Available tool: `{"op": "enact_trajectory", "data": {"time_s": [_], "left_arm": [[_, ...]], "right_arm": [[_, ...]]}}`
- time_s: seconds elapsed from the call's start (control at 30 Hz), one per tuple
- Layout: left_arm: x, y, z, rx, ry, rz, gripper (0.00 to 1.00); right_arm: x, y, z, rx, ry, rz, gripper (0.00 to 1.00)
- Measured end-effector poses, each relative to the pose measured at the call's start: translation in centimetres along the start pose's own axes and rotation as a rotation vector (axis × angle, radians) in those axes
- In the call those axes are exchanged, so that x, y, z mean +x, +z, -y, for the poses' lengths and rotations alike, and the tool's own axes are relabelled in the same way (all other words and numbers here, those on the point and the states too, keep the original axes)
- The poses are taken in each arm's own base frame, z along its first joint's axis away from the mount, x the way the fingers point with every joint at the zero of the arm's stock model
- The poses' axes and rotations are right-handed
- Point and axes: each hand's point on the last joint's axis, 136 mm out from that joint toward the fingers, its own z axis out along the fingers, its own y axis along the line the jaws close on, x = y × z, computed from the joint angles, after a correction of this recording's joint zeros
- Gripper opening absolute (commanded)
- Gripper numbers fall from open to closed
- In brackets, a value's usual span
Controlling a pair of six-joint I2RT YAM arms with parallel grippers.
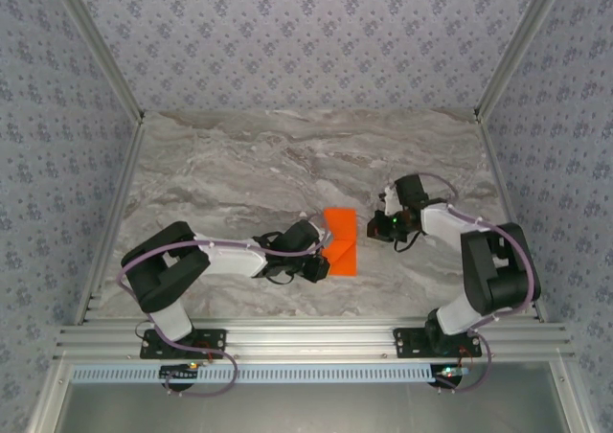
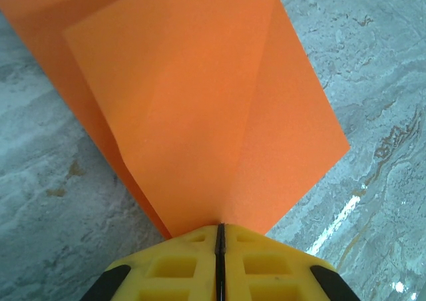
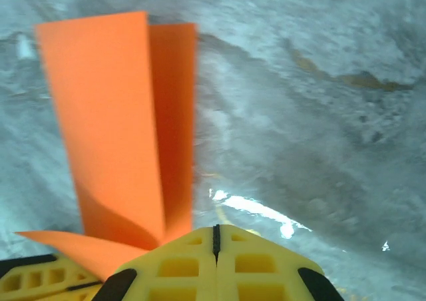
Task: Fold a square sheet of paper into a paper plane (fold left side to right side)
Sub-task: Fold the triangle a second time at the center of the table.
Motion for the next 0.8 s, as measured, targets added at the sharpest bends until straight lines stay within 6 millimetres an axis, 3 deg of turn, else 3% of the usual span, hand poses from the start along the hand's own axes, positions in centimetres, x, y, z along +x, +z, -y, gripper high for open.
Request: {"op": "enact_trajectory", "data": {"time_s": [0.13,0.37,0.5,0.8], "left_arm": [[0.0,0.0,0.0,0.000,-0.004,0.001,0.09],[0.0,0.0,0.0,0.000,-0.007,0.001,0.09],[0.0,0.0,0.0,0.000,-0.007,0.001,0.09],[0.0,0.0,0.0,-0.001,-0.008,0.000,0.09]], "right_arm": [[1.4,-1.1,-3.5,-0.109,-0.061,0.031,0.01],[5.0,1.0,-6.6,-0.200,-0.081,-0.060,0.01],[5.4,2.7,-6.5,-0.184,-0.073,-0.107,0.01],[3.8,4.7,-4.7,-0.096,-0.073,-0.124,0.00]]}}
